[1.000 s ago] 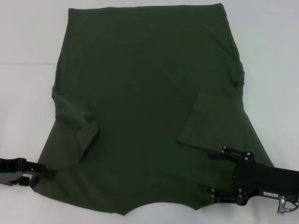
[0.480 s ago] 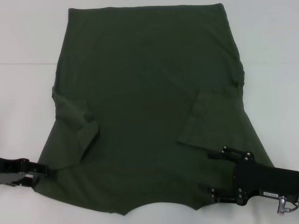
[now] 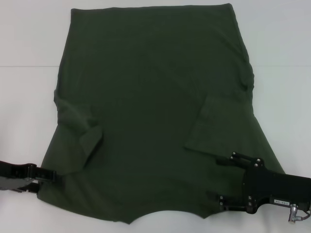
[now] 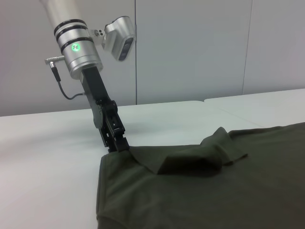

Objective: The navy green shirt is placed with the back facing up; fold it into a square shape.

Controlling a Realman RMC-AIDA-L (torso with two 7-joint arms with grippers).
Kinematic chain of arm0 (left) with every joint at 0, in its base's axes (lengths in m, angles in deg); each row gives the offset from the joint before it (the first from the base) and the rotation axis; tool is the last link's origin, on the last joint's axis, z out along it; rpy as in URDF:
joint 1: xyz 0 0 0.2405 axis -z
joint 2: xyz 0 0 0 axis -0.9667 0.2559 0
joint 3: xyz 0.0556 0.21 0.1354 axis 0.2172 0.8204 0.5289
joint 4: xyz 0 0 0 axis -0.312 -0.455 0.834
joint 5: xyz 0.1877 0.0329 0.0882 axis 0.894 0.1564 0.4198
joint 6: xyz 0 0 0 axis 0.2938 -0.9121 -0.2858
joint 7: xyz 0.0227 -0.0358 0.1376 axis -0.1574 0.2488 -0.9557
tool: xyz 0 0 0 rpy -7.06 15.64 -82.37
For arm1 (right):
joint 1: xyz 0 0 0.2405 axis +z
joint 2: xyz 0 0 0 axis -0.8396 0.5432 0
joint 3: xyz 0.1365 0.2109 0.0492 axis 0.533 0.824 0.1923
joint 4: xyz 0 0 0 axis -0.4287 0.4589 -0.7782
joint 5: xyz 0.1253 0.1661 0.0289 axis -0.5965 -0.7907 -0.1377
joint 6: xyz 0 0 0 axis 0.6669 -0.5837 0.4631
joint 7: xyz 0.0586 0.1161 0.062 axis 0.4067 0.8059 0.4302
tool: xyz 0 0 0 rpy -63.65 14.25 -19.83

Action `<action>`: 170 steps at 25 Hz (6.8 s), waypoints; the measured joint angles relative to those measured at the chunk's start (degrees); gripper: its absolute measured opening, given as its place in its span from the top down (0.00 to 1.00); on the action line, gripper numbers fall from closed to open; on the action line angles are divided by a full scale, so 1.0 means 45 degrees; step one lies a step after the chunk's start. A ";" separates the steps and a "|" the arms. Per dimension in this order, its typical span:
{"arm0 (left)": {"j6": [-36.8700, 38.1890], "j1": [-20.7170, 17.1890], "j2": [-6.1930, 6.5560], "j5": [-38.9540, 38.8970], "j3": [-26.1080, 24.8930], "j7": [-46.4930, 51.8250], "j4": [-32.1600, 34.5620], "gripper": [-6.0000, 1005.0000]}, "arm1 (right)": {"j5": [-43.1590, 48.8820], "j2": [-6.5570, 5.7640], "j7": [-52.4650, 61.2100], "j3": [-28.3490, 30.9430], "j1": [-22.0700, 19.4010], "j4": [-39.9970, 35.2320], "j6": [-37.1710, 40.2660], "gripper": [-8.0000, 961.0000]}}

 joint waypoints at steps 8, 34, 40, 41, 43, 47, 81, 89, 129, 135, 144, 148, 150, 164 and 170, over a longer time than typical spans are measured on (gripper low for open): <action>0.0044 0.0010 -0.0048 -0.0002 -0.0006 0.0006 0.0014 0.26 | 0.0000 0.0000 0.0000 0.0015 0.0000 0.0000 0.0006 0.06; 0.0080 0.0433 -0.0327 0.0031 0.0500 -0.0091 0.0153 0.38 | -0.0027 0.0000 0.0148 0.0041 0.0000 -0.0094 0.0113 0.06; -0.0116 0.0480 -0.0323 0.0138 0.0714 0.0014 0.0052 0.59 | -0.0038 0.0000 0.0155 0.0051 0.0000 -0.0106 0.0146 0.06; -0.0125 0.0480 -0.0322 0.0143 0.0714 0.0020 0.0042 0.64 | -0.0038 -0.0006 0.0156 0.0054 0.0000 -0.0111 0.0148 0.06; -0.0142 0.0483 -0.0319 0.0154 0.0713 0.0024 0.0034 0.73 | -0.0044 -0.0013 0.0156 0.0057 0.0001 -0.0116 0.0152 0.06; -0.0159 0.0485 -0.0316 0.0157 0.0699 0.0030 0.0031 0.87 | -0.0048 -0.0018 0.0164 0.0059 0.0016 -0.0118 0.0154 0.06; -0.0016 0.0513 -0.0229 -0.0278 0.0449 -0.0750 -0.0081 0.96 | 0.7846 -0.1800 2.2534 0.1810 0.2989 -0.7084 0.4576 0.08; -0.0016 0.0586 -0.0218 -0.0277 0.0473 -0.0758 -0.0145 0.96 | 0.9845 -0.1766 2.2589 0.1683 0.2988 -0.6950 0.3641 0.08; -0.0120 0.0682 -0.0198 -0.0277 0.0405 -0.0767 -0.0163 0.96 | 1.0189 -0.1370 2.1735 0.0411 0.3496 -0.4294 0.0520 0.08; -0.0134 0.0680 -0.0198 -0.0277 0.0427 -0.0767 -0.0163 0.96 | 1.0196 -0.1294 2.1733 0.0164 0.3516 -0.4277 0.0421 0.08; -0.0135 0.0680 -0.0198 -0.0277 0.0413 -0.0778 -0.0163 0.96 | 1.0196 -0.1249 2.1725 0.0059 0.3517 -0.4277 0.0385 0.08; -0.0134 0.0680 -0.0205 -0.0277 0.0430 -0.0782 -0.0162 0.96 | 1.0196 -0.1247 2.1718 -0.0021 0.3517 -0.4277 0.0384 0.08; -0.0133 0.0679 -0.0213 -0.0276 0.0438 -0.0784 -0.0163 0.96 | 1.0196 -0.1235 2.1717 -0.0025 0.3522 -0.4278 0.0384 0.08; -0.0097 0.0680 -0.0219 -0.0276 0.0404 -0.0787 -0.0163 0.96 | 1.0181 -0.1124 2.1660 -0.0031 0.3774 -0.4102 0.0409 0.08; -0.0119 0.0680 -0.0219 -0.0277 0.0403 -0.0788 -0.0163 0.96 | 1.0190 -0.1216 2.1660 -0.0039 0.3786 -0.4101 0.0398 0.08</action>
